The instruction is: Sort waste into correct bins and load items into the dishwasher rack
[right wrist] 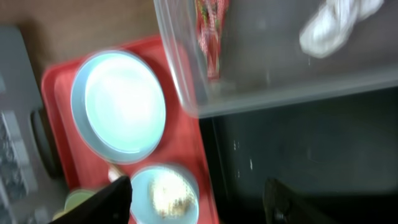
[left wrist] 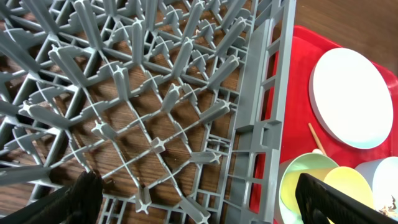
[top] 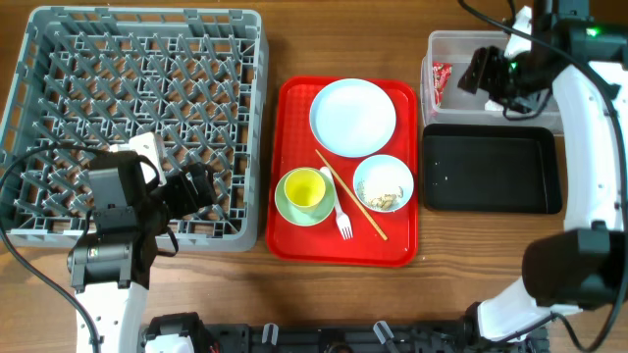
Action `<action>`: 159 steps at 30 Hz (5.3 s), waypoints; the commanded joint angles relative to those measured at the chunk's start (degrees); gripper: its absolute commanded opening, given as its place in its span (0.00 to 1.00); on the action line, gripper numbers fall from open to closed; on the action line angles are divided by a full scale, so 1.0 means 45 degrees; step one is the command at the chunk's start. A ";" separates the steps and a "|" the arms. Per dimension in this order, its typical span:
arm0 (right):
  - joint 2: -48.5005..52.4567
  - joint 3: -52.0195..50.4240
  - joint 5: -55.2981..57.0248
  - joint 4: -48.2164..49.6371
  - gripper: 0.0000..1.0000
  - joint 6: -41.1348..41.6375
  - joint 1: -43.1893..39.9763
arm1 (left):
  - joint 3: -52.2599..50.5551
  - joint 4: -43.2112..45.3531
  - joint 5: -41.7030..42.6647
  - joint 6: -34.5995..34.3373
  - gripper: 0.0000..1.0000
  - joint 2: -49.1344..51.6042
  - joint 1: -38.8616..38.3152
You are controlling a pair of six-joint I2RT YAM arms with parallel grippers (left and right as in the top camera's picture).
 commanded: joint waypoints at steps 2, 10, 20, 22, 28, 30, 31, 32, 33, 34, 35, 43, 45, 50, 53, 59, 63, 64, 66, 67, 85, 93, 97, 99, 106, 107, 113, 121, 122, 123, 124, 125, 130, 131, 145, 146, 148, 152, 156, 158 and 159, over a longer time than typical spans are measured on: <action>-0.1394 -0.1370 -0.0301 -0.0495 0.67 -0.0204 0.0034 | 0.0238 0.0044 0.0151 -0.0068 1.00 0.0039 -0.0049; -0.3784 -0.5396 -0.0311 0.1098 0.68 0.0427 0.1957 | 0.0238 0.0044 0.0151 -0.0068 1.00 0.0039 -0.0049; -0.2521 -0.7626 0.1773 0.4192 0.68 0.2370 0.6980 | 0.0238 -0.0058 0.0155 -0.0068 1.00 0.0039 -0.0049; -0.1855 -0.7640 0.2195 0.4493 0.67 0.2773 0.7592 | 0.0238 -0.0063 0.0155 -0.0068 1.00 0.0039 -0.0049; 0.0330 -0.7640 0.2166 0.5217 0.55 0.3109 0.8495 | 0.0238 -0.0058 0.0155 -0.0068 1.00 0.0039 -0.0049; 0.0976 -0.7640 0.2108 0.5357 0.49 0.3118 0.8534 | 0.0238 -0.0058 0.0155 -0.0068 1.00 0.0039 -0.0049; 0.1297 -0.7640 0.2123 0.5401 0.41 0.3206 0.8534 | 0.0238 -0.0058 0.0155 -0.0068 1.00 0.0039 -0.0049; 0.1511 -0.7640 0.2118 0.5435 0.37 0.3235 0.8534 | 0.0238 -0.0058 0.0155 -0.0068 1.00 0.0039 -0.0049; 0.1705 -0.7640 0.2132 0.5455 0.32 0.3410 0.8534 | 0.0238 -0.0058 0.0155 -0.0068 1.00 0.0039 -0.0049; 0.1821 -0.7640 0.2118 0.5459 0.23 0.3439 0.8529 | 0.0238 -0.0058 0.0151 -0.0068 1.00 0.0039 -0.0049; 0.1846 -0.7640 0.2127 0.5455 0.17 0.3536 0.8529 | 0.0238 -0.0058 0.0151 -0.0068 1.00 0.0039 -0.0049; 0.0869 -0.7456 0.2701 0.5275 0.04 0.3725 0.8446 | 0.0238 -0.0058 0.0151 -0.0068 1.00 0.0039 -0.0049; 0.0379 -0.7203 0.2783 0.5027 0.04 0.3633 0.8291 | 0.0238 -0.0058 0.0155 -0.0068 1.00 0.0039 -0.0049; -0.1180 -0.6586 0.2438 0.4668 0.04 0.2992 0.7529 | 0.0238 -0.0058 0.0151 -0.0068 1.00 0.0039 -0.0049; -0.2108 -0.6581 0.1676 0.4741 0.04 0.2803 0.6640 | 0.0238 -0.0058 0.0155 -0.0068 1.00 0.0039 -0.0049; -0.2429 -0.6630 -0.1773 0.4726 0.04 0.1345 0.3531 | 0.0238 -0.0058 0.0151 -0.0068 1.00 0.0039 -0.0049; -0.1904 -0.6635 -0.4362 0.4619 0.04 0.0049 0.1554 | 0.0238 -0.0058 0.0151 -0.0068 1.00 0.0039 -0.0049; -0.1792 -0.6635 -0.4634 0.4585 0.04 -0.0092 0.1326 | 0.0238 -0.0058 0.0151 -0.0068 1.00 0.0039 -0.0049; -0.1530 -0.6645 -0.5338 0.4512 0.04 -0.0510 0.0753 | 0.0238 -0.0058 0.0151 -0.0068 1.00 0.0039 -0.0049; -0.1384 -0.6645 -0.5751 0.4469 0.04 -0.0709 0.0486 | 0.0238 -0.0058 0.0155 -0.0068 1.00 0.0039 -0.0049; 0.1608 -0.8330 -1.2779 0.4872 0.04 -0.1617 -0.3925 | 0.0238 -0.0058 0.0151 -0.0068 1.00 0.0039 -0.0049; 0.2249 -0.9360 -1.7325 0.6348 0.04 -0.1472 -0.4779 | 0.0238 -0.0058 0.0155 -0.0068 1.00 0.0039 -0.0049; 0.2249 -0.9510 -1.7976 0.6951 0.04 -0.0661 -0.4954 | 0.0238 -0.0058 0.0151 -0.0068 1.00 0.0039 -0.0049; 0.2249 -0.9510 -1.7976 0.7359 0.04 -0.0209 -0.5076 | 0.0238 -0.0058 0.0155 -0.0068 1.00 0.0039 -0.0049; 0.2249 -0.9510 -1.7981 0.7864 0.04 0.1287 -0.5780 | 0.0238 -0.0058 0.0155 -0.0068 1.00 0.0039 -0.0049; 0.2249 -0.9510 -1.7981 0.7932 0.04 0.1520 -0.5897 | 0.0238 -0.0058 0.0155 -0.0068 1.00 0.0039 -0.0049; 0.2249 -0.9510 -1.7981 0.8510 0.04 0.2943 -0.6878 | 0.0238 -0.0058 0.0155 -0.0068 1.00 0.0039 -0.0049; 0.2244 -0.9510 -1.7962 0.9855 0.04 0.3915 -0.7150 | 0.0238 -0.0058 0.0151 -0.0068 1.00 0.0039 -0.0049; 0.2244 -0.9510 -1.7816 0.9865 0.04 0.3536 -0.6975 | 0.0238 -0.0058 0.0151 -0.0068 1.00 0.0039 -0.0049; 0.2244 -0.9510 -1.7592 0.9845 0.04 0.3342 -0.6839 | 0.0238 -0.0058 0.0151 -0.0068 1.00 0.0039 -0.0049; 0.2244 -0.9510 -1.7116 0.9743 0.04 0.3089 -0.6606 | 0.0238 -0.0053 0.0151 -0.0068 1.00 0.0039 -0.0049; 0.2244 -0.9510 -1.6742 0.9559 0.04 0.2939 -0.6411 | 0.0238 -0.0058 0.0151 -0.0068 1.00 0.0039 -0.0049; 0.2079 -0.9500 -1.5198 0.8859 0.04 0.1321 -0.5187 | 0.0238 -0.0058 0.0151 -0.0068 1.00 0.0039 -0.0049; 0.1948 -0.9481 -1.4775 0.8660 0.04 0.0937 -0.4983 | 0.0238 -0.0058 0.0151 -0.0068 1.00 0.0039 -0.0049; -0.3546 -0.8408 -0.8102 0.7223 0.04 -0.1234 -0.1656 | 0.0238 -0.0053 0.0151 -0.0068 1.00 0.0039 -0.0049; -0.3803 -0.8408 -0.7626 0.7393 0.04 -0.1243 -0.1209 | 0.0238 -0.0053 0.0151 -0.0068 1.00 0.0039 -0.0049; -0.4012 -0.8412 -0.6509 0.7626 0.04 -0.1282 -0.0330 | 0.0238 -0.0053 0.0151 -0.0068 1.00 0.0039 -0.0049; -0.4007 -0.8412 -0.5255 0.7669 0.04 -0.1234 0.0656 | 0.0238 -0.0053 0.0151 -0.0068 1.00 0.0039 -0.0049; -0.4017 -0.8412 -0.4031 0.7698 0.04 -0.0126 0.0695 | 0.0238 -0.0053 0.0151 -0.0068 1.00 0.0039 -0.0049; -0.4022 -0.8412 -0.4274 0.7742 0.04 -0.0126 0.0554 | 0.0238 -0.0058 0.0151 -0.0068 1.00 0.0039 -0.0049; -0.4022 -0.8412 -0.4697 0.7776 0.04 -0.0136 0.0384 | 0.0238 -0.0058 0.0151 -0.0068 1.00 0.0039 -0.0049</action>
